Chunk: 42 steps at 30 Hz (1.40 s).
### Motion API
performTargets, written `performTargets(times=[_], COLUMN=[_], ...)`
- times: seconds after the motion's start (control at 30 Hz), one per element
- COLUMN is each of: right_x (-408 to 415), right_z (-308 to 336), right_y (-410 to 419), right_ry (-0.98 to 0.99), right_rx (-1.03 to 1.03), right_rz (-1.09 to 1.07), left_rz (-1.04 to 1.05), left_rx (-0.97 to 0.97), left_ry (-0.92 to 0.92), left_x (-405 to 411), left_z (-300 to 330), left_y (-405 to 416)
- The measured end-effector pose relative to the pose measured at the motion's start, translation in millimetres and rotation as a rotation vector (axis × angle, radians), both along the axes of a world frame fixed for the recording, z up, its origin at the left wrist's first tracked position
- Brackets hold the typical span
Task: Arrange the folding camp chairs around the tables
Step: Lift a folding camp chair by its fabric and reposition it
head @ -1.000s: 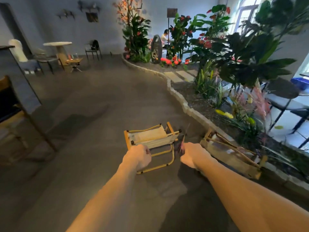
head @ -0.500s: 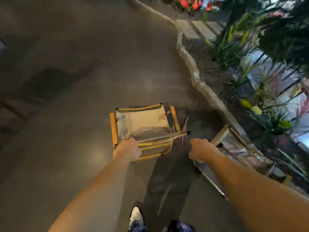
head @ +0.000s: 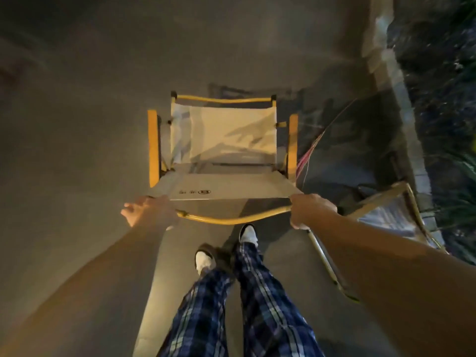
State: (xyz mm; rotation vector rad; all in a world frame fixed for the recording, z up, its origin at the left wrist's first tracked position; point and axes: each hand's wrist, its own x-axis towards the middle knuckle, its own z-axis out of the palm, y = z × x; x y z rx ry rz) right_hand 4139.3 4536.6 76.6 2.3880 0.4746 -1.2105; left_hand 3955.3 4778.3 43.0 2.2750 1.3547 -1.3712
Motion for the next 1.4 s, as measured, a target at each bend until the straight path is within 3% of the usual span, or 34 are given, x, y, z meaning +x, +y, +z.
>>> performTargets(times=[0.13, 0.33, 0.5, 0.7, 0.9, 1.03, 1.4], right_x=[26.8, 34.2, 38.1, 51.9, 84.8, 76.8, -80.3], right_z=[-42.4, -88.6, -102.9, -98.8, -74.5, -55.3, -29.6], right_y=[3.7, -11.1, -16.1, -27.5, 1.4, 49.2, 147.7], right_ry=[0.07, 0.056, -0.011, -0.077, -0.062, -0.065, -0.025], right_rx=[-0.131, -0.12, -0.063, 0.029, 0.096, 0.029, 0.067], right_rz=[0.017, -0.045, 0.043, 0.17, 0.458, 0.673, 1.507], left_rz=[-0.04, -0.206, -0.323, -0.294, -0.051, 0.187, 0.998], left_rx=[0.014, 0.033, 0.012, 0.064, 0.046, 0.032, 0.026], left_ry=[0.122, 0.243, 0.192, 0.101, 0.048, 0.013, -0.035], left_x=[14.8, 3.5, 0.4, -0.2, -28.9, -73.7, -221.6], left_z=[-41.1, -77.3, -87.7, -78.3, -56.1, -44.2, -27.2], left_y=[4.7, 13.9, 28.0, 14.4, -21.0, -60.4, -261.1])
